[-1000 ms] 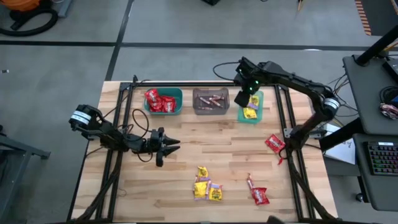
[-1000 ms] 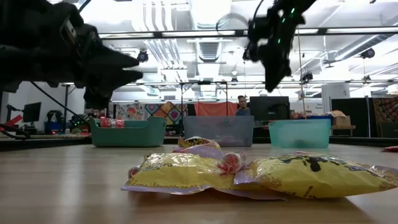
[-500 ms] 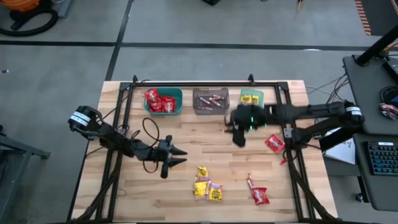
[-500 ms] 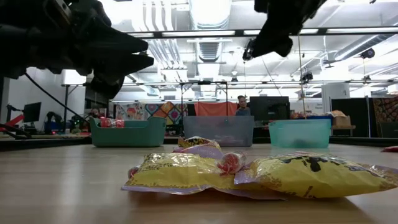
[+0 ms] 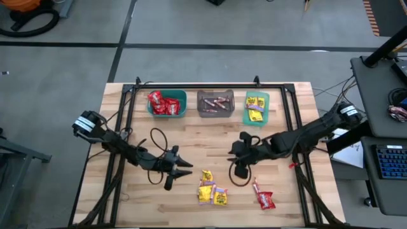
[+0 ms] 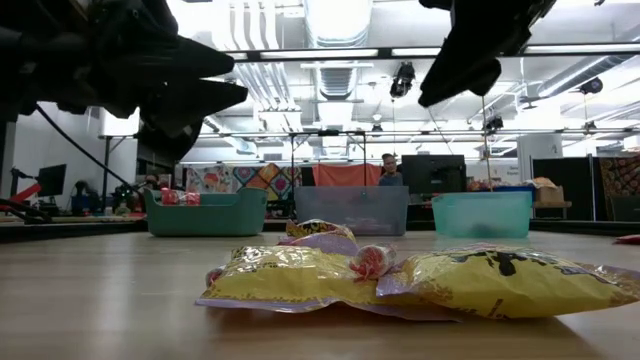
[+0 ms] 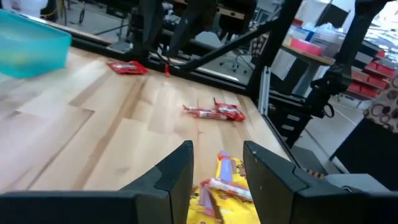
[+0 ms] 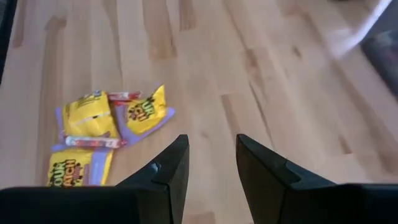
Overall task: Sort candy
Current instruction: Put the yellow candy into the light green bin
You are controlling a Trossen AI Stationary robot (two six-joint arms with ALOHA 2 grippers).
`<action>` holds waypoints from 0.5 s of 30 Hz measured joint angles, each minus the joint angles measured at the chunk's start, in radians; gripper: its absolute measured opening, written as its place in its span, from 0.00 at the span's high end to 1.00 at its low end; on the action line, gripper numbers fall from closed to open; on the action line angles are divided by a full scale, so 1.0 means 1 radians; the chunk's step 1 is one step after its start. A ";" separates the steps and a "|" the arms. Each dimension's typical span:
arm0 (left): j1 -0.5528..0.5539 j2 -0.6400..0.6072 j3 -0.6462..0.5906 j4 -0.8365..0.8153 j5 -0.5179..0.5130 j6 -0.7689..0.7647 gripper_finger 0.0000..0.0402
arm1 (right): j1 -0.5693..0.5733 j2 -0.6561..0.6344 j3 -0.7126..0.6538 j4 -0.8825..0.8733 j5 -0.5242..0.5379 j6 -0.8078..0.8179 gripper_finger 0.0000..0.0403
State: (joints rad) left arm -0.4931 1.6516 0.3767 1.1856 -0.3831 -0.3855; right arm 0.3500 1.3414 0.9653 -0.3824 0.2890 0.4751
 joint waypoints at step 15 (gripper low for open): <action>-0.008 0.214 0.130 0.002 -0.013 -0.054 0.65 | 0.117 0.098 0.019 -0.047 -0.164 0.291 0.68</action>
State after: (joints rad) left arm -0.5007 1.8651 0.5069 1.1873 -0.3957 -0.4394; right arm 0.4667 1.4397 0.9843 -0.4292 0.1250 0.7665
